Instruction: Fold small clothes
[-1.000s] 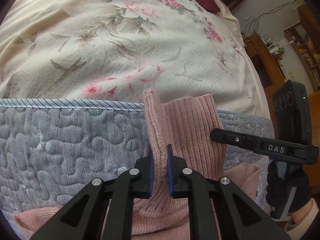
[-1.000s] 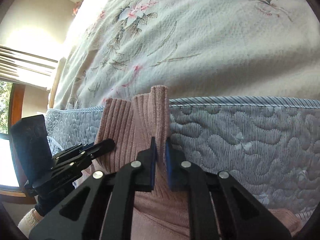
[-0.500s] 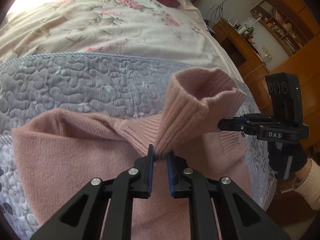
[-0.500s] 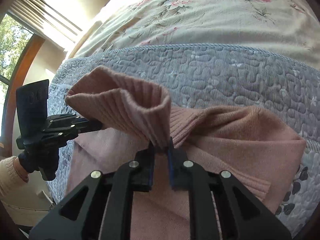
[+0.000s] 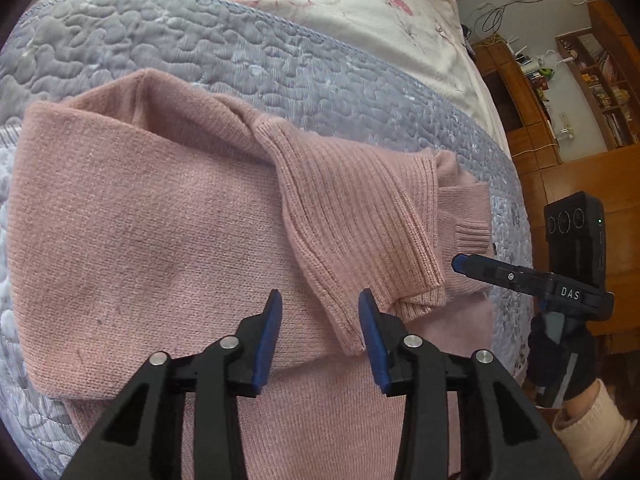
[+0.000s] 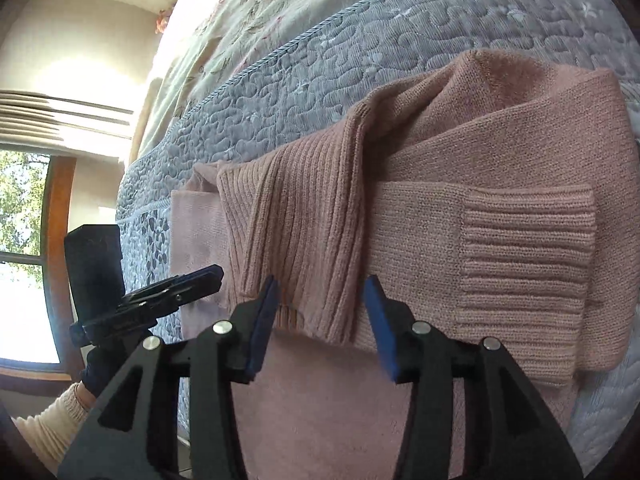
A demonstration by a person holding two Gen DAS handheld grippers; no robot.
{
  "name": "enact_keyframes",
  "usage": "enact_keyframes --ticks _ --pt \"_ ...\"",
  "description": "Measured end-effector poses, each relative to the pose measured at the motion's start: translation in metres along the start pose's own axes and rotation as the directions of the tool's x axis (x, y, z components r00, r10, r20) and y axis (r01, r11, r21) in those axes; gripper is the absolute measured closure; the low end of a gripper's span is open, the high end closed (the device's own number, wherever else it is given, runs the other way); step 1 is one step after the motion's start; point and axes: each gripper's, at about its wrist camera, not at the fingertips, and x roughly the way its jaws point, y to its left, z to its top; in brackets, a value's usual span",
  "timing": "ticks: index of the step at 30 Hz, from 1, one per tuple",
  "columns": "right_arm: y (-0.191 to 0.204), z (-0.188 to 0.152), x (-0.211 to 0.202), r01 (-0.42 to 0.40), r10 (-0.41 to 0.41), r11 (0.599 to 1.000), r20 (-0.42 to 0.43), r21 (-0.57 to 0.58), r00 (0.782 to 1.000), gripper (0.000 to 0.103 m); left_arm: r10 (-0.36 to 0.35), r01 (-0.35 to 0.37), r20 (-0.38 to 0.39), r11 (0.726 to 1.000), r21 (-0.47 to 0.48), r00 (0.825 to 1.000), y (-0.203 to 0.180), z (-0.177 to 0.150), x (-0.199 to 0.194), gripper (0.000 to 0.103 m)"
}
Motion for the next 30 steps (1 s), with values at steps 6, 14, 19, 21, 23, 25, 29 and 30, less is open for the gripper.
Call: enact_keyframes --ticks 6,14,19,21,23,25,29,30 --pt "0.003 0.0 0.03 0.046 -0.045 0.999 -0.041 0.014 0.998 0.093 0.007 -0.007 -0.02 1.0 -0.014 1.0 -0.005 0.005 0.021 0.087" --pt "-0.002 0.009 0.001 0.052 -0.052 0.999 0.018 -0.016 0.998 0.096 0.054 -0.057 0.06 0.997 0.047 0.997 -0.003 0.018 -0.005 0.093" --pt "-0.017 -0.002 0.023 0.114 -0.115 0.993 -0.037 -0.026 0.993 0.096 0.099 -0.099 0.007 0.992 0.082 0.995 0.009 0.014 0.015 0.093" --pt "-0.023 -0.004 0.024 0.098 -0.098 0.995 -0.028 0.006 0.995 0.096 0.087 -0.087 0.012 0.994 0.068 0.996 0.012 0.013 0.015 0.093" --pt "-0.022 -0.005 0.025 0.111 -0.111 0.994 -0.025 -0.001 0.993 0.097 0.083 -0.084 0.016 0.995 0.053 0.996 0.013 0.013 0.014 0.091" --pt "-0.018 -0.006 0.022 0.114 -0.114 0.993 -0.023 -0.013 0.993 0.092 0.1 -0.101 0.018 0.994 0.053 0.995 0.01 0.012 0.01 0.088" --pt "-0.007 -0.015 -0.01 0.116 -0.115 0.993 0.04 -0.018 0.993 0.078 0.17 -0.171 0.04 0.984 0.051 0.985 0.0 0.001 -0.013 0.08" --pt "-0.006 -0.021 -0.021 0.119 -0.118 0.993 0.052 -0.015 0.992 0.078 0.174 -0.177 0.05 0.983 0.047 0.983 -0.002 -0.005 -0.023 0.079"
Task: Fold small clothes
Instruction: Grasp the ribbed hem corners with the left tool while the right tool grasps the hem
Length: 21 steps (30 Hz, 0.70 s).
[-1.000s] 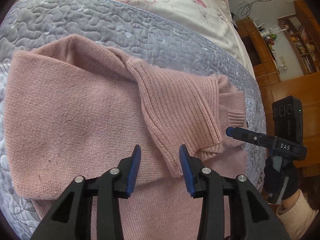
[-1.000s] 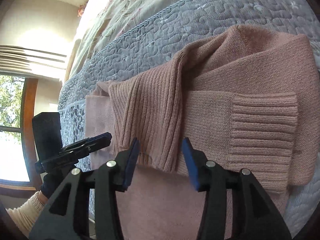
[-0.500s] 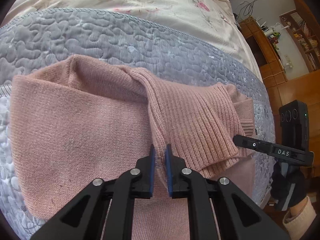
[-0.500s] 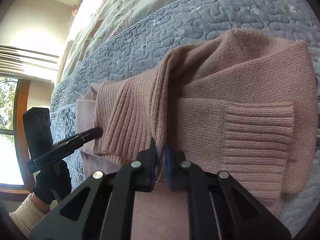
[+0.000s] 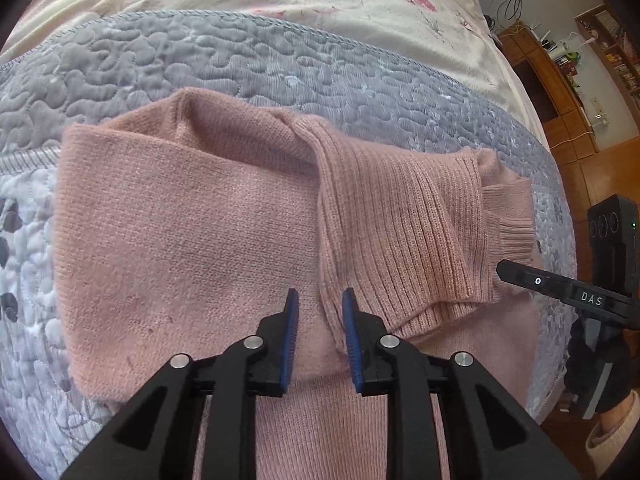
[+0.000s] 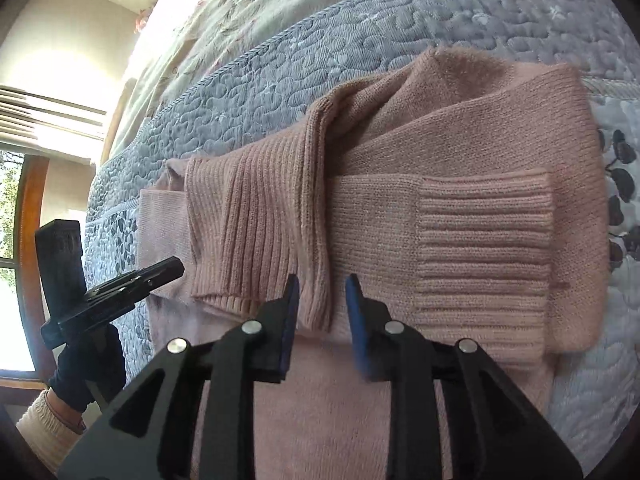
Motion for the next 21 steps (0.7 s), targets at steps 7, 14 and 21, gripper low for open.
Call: enact_keyframes --ticks 7,14,21 --pt "-0.003 -0.097 -0.073 0.118 -0.119 0.992 -0.018 -0.034 0.993 0.059 0.103 -0.103 -0.003 0.994 -0.031 0.995 0.018 -0.09 -0.079 0.059" --pt "-0.039 -0.228 -0.113 0.185 -0.174 0.979 -0.122 0.085 0.977 0.056 0.225 -0.24 -0.163 0.967 -0.081 0.961 0.038 -0.212 -0.109 0.057" --pt "-0.074 -0.306 -0.108 0.237 -0.196 0.957 -0.227 0.17 0.954 0.056 0.211 -0.25 -0.273 0.961 -0.116 0.939 0.049 -0.282 -0.103 0.057"
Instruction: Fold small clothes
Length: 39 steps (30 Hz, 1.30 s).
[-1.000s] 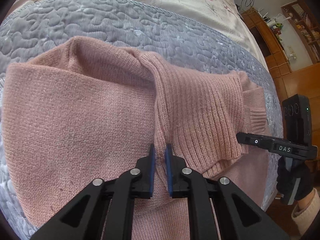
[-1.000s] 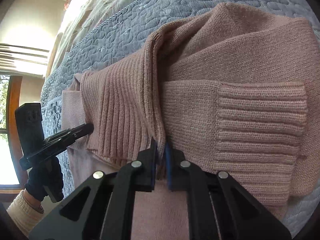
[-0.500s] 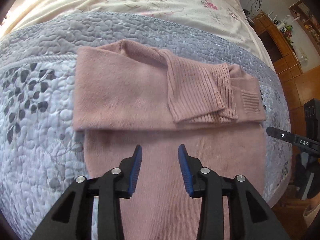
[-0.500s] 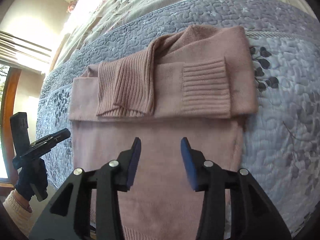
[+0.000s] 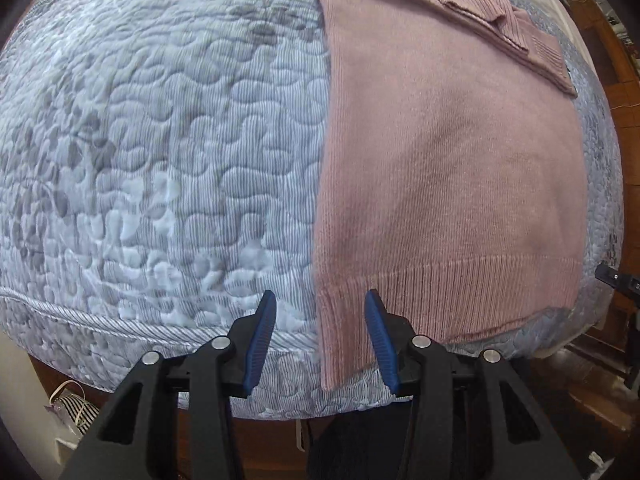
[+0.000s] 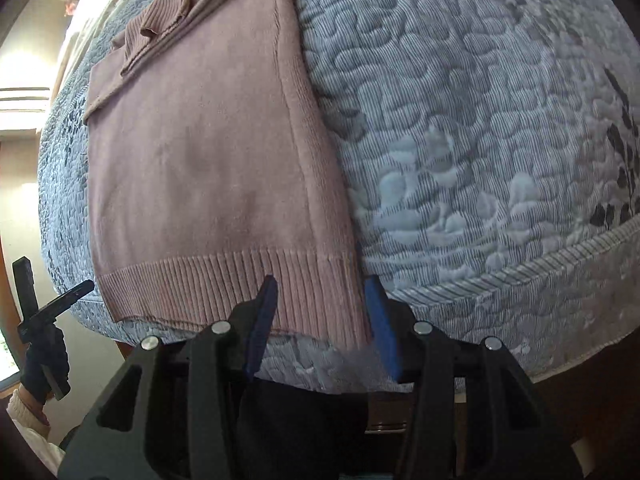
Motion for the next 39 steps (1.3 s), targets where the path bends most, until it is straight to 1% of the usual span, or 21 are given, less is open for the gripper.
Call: enact_keyframes --ticks 3,8,10,13,14,15,16,17,18,19,21,22,23,25,27,30,32,35,38,39 --pt "-0.007 -0.008 0.013 -0.003 0.003 1.0 -0.034 0.014 0.999 0.056 -0.027 0.027 -0.005 1.0 -0.005 1.0 -0.002 -0.008 0.005 0.057" --pt "-0.005 -0.01 0.029 -0.006 0.007 1.0 -0.064 0.017 0.998 0.056 -0.038 0.038 -0.027 0.999 -0.007 0.999 -0.009 -0.016 0.017 0.057" --pt "-0.005 -0.01 0.034 0.004 -0.003 1.0 -0.071 0.014 0.997 0.058 -0.035 0.034 -0.036 0.999 -0.011 0.999 -0.011 -0.017 0.022 0.057" --pt "-0.003 -0.008 0.042 0.007 -0.006 1.0 -0.087 0.018 0.996 0.056 -0.048 0.046 -0.05 0.998 -0.043 0.998 -0.012 -0.02 0.032 0.057" --pt "0.001 -0.006 0.046 0.009 -0.008 1.0 -0.095 0.012 0.995 0.058 -0.054 0.051 -0.055 0.997 -0.056 0.997 -0.01 -0.022 0.035 0.057" --pt "0.002 -0.005 0.051 0.009 -0.009 1.0 -0.104 0.001 0.995 0.06 -0.065 0.06 -0.063 0.995 -0.074 0.996 -0.009 -0.022 0.038 0.057" --pt "0.005 -0.005 0.056 0.01 -0.011 1.0 -0.115 -0.008 0.993 0.068 -0.074 0.067 -0.071 0.993 -0.095 0.995 -0.008 -0.023 0.041 0.057" --pt "0.007 -0.006 0.058 0.011 -0.014 1.0 -0.128 -0.018 0.992 0.081 -0.076 0.068 -0.083 0.993 -0.1 0.994 -0.006 -0.03 0.045 0.058" --pt "0.008 -0.007 0.062 0.008 -0.012 1.0 -0.14 -0.028 0.99 0.088 -0.081 0.072 -0.085 0.992 -0.106 0.993 -0.006 -0.03 0.046 0.059" --pt "0.01 -0.008 0.063 0.004 -0.009 0.999 -0.144 -0.032 0.99 0.093 -0.082 0.072 -0.087 0.992 -0.106 0.993 -0.007 -0.03 0.046 0.059" --pt "0.012 -0.008 0.06 -0.006 0.001 0.999 -0.14 -0.035 0.99 0.093 -0.088 0.079 -0.089 0.991 -0.106 0.992 -0.007 -0.033 0.046 0.07" --pt "0.013 -0.008 0.058 -0.017 0.012 0.999 -0.141 -0.033 0.99 0.094 -0.094 0.083 -0.097 0.99 -0.114 0.991 -0.006 -0.032 0.046 0.082" --pt "0.008 -0.009 0.055 -0.039 0.035 0.999 -0.143 -0.027 0.989 0.094 -0.113 0.1 -0.101 0.987 -0.129 0.988 0.001 -0.032 0.043 0.091" --pt "0.004 -0.006 0.047 -0.099 0.098 0.995 -0.139 0.001 0.986 0.094 -0.165 0.148 -0.095 0.975 -0.165 0.982 0.011 -0.033 0.04 0.092" --pt "0.0 -0.003 0.036 -0.17 0.174 0.985 -0.122 0.039 0.977 0.095 -0.212 0.196 -0.074 0.964 -0.177 0.975 0.016 -0.032 0.031 0.093" --pt "-0.004 0.006 0.015 -0.285 0.291 0.954 -0.066 0.092 0.954 0.095 -0.273 0.265 -0.025 0.949 -0.169 0.962 0.02 -0.026 0.01 0.093" --pt "-0.008 0.016 0.002 -0.346 0.35 0.93 -0.017 0.124 0.936 0.095 -0.307 0.305 0.018 0.935 -0.179 0.951 0.024 -0.018 -0.005 0.093" --pt "-0.015 0.035 -0.015 -0.41 0.408 0.897 0.05 0.163 0.912 0.095 -0.349 0.361 0.091 0.909 -0.209 0.933 0.033 -0.002 -0.025 0.093" --pt "-0.02 0.059 -0.027 -0.454 0.443 0.87 0.1 0.192 0.891 0.096 -0.361 0.387 0.147 0.894 -0.224 0.921 0.038 0.018 -0.037 0.093" --pt "-0.021 0.07 -0.031 -0.46 0.447 0.866 0.111 0.195 0.888 0.096 -0.36 0.39 0.162 0.892 -0.228 0.919 0.04 0.026 -0.039 0.093"
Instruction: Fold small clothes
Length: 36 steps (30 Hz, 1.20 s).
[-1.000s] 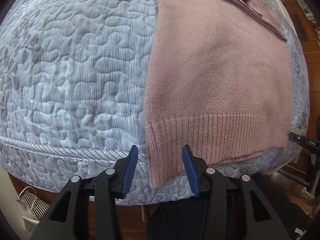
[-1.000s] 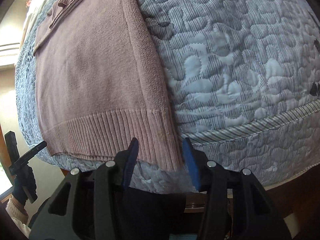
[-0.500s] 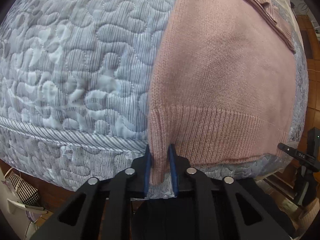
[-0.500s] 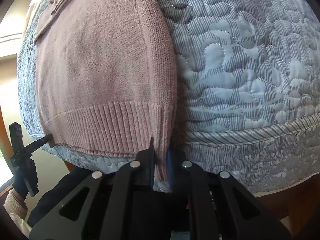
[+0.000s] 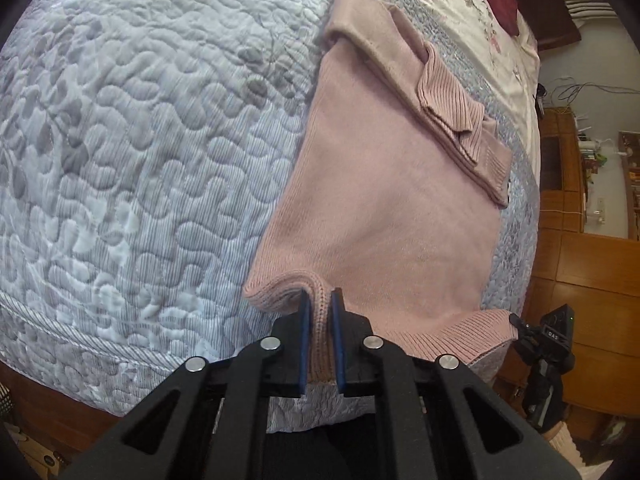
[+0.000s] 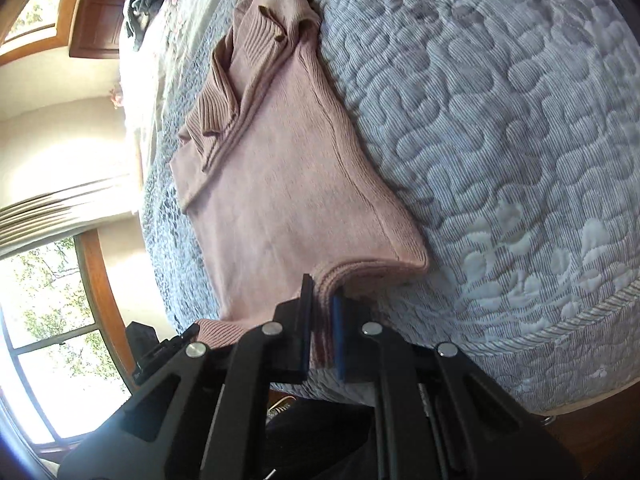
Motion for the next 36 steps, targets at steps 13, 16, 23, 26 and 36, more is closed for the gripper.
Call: enact_keyframes --ticks 13,16,23,26,36 --pt "0.016 0.077 0.037 0.06 -0.06 0.997 -0.011 0.057 0.998 0.096 0.062 -0.06 0.023 0.996 -0.062 0.998 -0.006 0.084 0.043 0.093" --pt "0.014 0.088 0.042 0.086 -0.084 0.994 -0.023 0.066 0.996 0.095 0.08 -0.08 0.011 0.995 -0.066 0.997 -0.006 0.092 0.052 0.093" --pt "0.015 0.098 0.047 0.131 -0.129 0.989 -0.033 0.071 0.991 0.086 0.053 -0.056 -0.03 0.994 -0.094 0.998 0.002 0.102 0.059 0.089" --pt "0.018 0.098 0.039 0.163 -0.162 0.986 -0.015 0.034 0.987 0.07 0.056 -0.057 -0.015 0.995 -0.077 0.998 0.004 0.103 0.05 0.08" --pt "0.053 0.083 0.023 0.318 -0.313 0.925 0.059 -0.206 0.948 0.057 0.203 -0.206 0.036 0.953 0.223 0.978 -0.029 0.106 0.036 0.065"
